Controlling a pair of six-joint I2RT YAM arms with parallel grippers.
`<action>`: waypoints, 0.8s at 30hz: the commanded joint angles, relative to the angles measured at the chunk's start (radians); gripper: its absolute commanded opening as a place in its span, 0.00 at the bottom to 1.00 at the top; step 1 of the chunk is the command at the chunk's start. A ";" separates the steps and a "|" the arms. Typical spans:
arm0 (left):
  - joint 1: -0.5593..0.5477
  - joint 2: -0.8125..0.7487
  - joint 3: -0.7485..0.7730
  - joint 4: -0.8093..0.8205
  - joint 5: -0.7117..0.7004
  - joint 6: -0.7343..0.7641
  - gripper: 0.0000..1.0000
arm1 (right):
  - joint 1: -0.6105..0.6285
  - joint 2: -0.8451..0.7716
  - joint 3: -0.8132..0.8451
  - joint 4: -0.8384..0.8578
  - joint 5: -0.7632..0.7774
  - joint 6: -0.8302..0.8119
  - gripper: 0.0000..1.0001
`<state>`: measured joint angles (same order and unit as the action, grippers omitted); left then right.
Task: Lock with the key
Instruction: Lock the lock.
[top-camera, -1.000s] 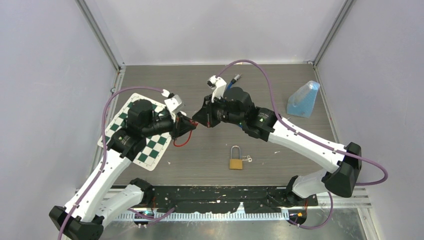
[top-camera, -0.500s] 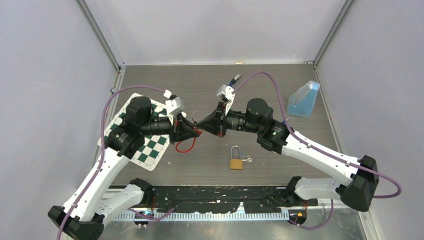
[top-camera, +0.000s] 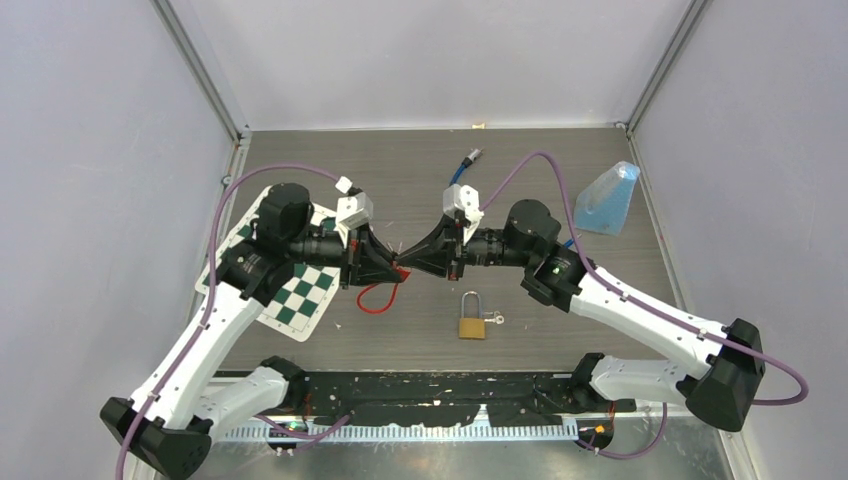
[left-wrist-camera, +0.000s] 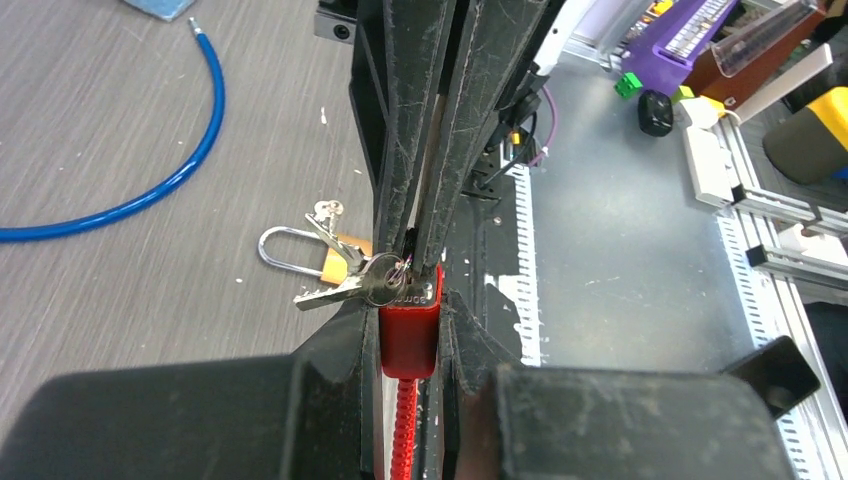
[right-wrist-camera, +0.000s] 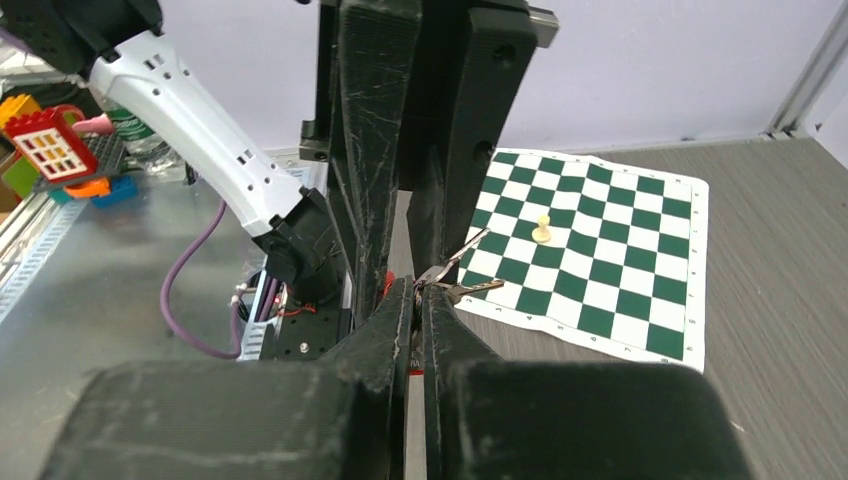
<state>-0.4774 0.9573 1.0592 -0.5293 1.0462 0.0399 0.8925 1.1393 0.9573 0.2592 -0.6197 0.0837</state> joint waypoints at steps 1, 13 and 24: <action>-0.006 0.040 0.034 -0.021 0.051 0.044 0.00 | -0.002 -0.021 0.010 0.231 -0.180 -0.020 0.05; -0.006 0.085 0.035 -0.059 0.087 0.080 0.00 | -0.042 -0.030 -0.080 0.470 -0.221 0.076 0.05; -0.006 0.107 0.021 -0.169 0.029 0.182 0.00 | -0.131 -0.063 -0.054 0.481 -0.128 0.196 0.05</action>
<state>-0.4786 1.0519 1.0946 -0.5873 1.1587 0.1486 0.7925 1.1389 0.8337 0.5304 -0.7898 0.1963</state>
